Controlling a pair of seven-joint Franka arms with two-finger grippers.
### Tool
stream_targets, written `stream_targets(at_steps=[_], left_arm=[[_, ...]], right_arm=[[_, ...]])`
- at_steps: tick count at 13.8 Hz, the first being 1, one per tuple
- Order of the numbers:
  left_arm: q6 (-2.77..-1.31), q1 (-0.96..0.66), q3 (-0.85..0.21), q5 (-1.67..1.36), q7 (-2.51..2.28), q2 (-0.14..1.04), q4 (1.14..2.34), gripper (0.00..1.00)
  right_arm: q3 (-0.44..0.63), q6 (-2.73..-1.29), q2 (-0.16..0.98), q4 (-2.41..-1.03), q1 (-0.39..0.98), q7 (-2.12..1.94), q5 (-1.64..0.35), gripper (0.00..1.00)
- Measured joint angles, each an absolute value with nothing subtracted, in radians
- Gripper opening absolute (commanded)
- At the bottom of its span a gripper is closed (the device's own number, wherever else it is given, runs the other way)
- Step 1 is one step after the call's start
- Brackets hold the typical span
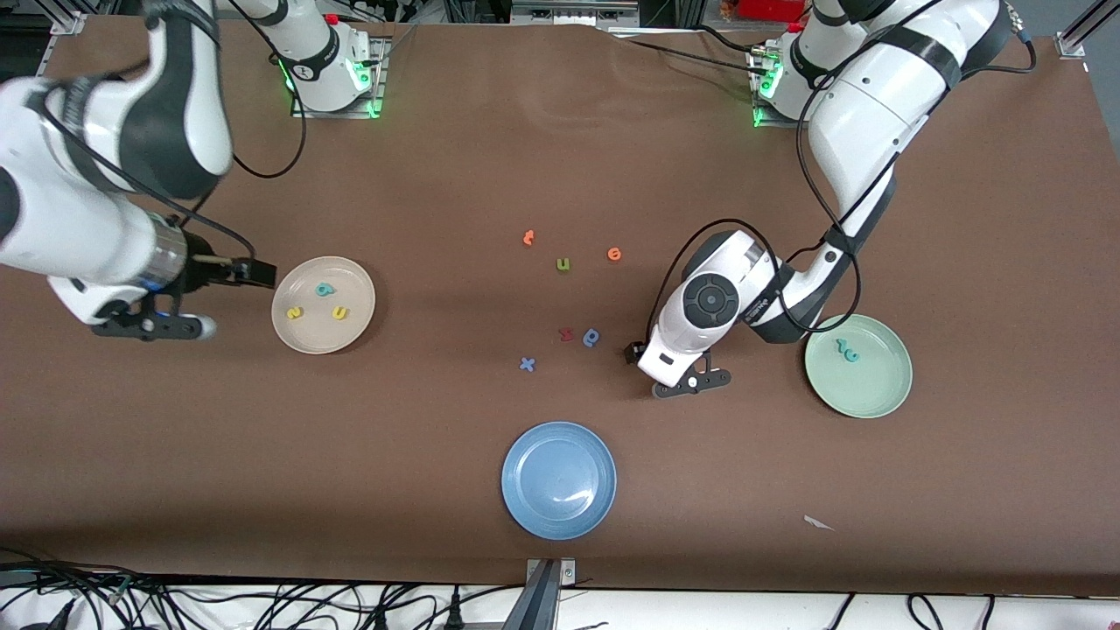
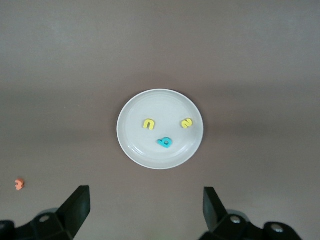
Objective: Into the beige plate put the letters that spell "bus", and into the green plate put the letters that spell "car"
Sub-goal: 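Grasp the yellow a with the left gripper while the right arm retracts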
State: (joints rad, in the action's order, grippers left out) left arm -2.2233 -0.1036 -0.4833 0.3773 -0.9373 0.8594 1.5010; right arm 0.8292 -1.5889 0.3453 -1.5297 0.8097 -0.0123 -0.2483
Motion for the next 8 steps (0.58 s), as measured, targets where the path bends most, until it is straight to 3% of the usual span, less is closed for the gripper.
stream_targets(at_steps=[4,8], left_arm=[[-2.223,-0.118,-0.482,0.377,-0.967,0.887,1.471,0.86],[-2.223,-0.119,-0.48,0.377,-0.975,0.9,1.469,0.73]], right_arm=[[0.635,-1.589,0.246,-1.53,0.648,-0.011,-0.177,1.0],[0.501,-1.602,0.217,-1.53,0.478,-0.014,-0.174,1.0]])
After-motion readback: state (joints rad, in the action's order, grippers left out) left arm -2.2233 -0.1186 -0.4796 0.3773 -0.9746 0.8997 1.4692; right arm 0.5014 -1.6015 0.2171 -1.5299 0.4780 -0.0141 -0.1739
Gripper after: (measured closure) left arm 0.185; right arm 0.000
